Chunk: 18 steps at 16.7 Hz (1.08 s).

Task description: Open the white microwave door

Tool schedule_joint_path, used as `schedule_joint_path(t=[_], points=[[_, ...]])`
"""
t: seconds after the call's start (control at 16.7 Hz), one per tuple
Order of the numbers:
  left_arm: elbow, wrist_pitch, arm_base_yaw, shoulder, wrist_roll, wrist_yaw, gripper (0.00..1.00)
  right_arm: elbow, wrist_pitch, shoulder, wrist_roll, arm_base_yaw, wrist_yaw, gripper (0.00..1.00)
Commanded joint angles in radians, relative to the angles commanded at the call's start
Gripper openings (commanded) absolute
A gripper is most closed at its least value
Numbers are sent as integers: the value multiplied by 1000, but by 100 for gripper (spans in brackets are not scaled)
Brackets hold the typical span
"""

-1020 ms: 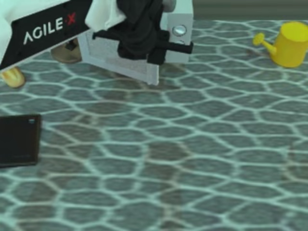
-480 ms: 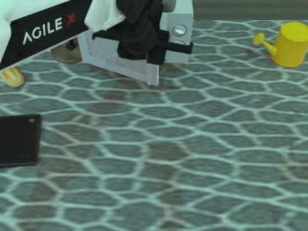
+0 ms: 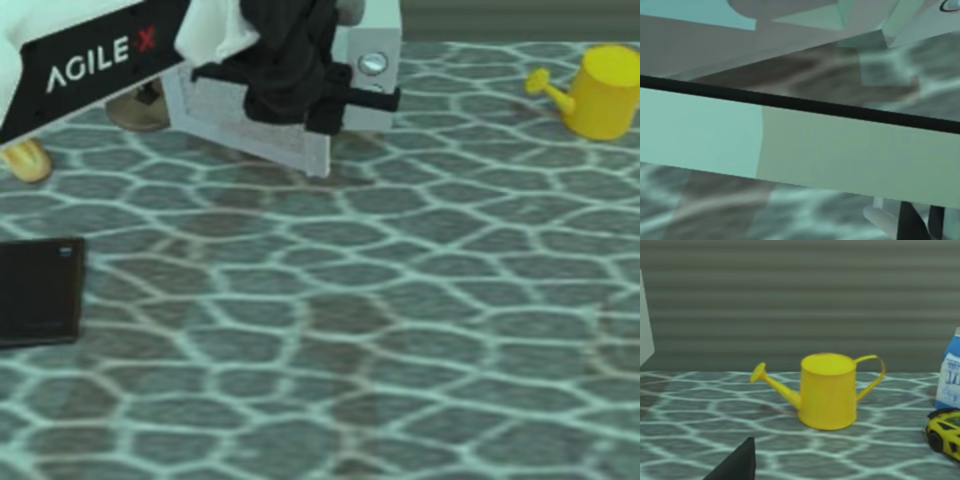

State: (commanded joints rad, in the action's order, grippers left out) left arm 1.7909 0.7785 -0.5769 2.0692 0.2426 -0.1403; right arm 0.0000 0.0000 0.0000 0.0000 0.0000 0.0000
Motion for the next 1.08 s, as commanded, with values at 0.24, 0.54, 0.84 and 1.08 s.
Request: schedule_joint_path(t=[0.24,0.54,0.84,1.08], points=[[0,0,0,0,0,0,0,0,0,0,0,0,0,100],[-2,0,-7,3,4,7,0,0,0,0,0,0,0,100],[-78,-34,13,-54,-68,41,0,0,0,0,0,0,0,100],[-131,-55,26,-89,-119,67,0,0,0,0,0,0,0,100]])
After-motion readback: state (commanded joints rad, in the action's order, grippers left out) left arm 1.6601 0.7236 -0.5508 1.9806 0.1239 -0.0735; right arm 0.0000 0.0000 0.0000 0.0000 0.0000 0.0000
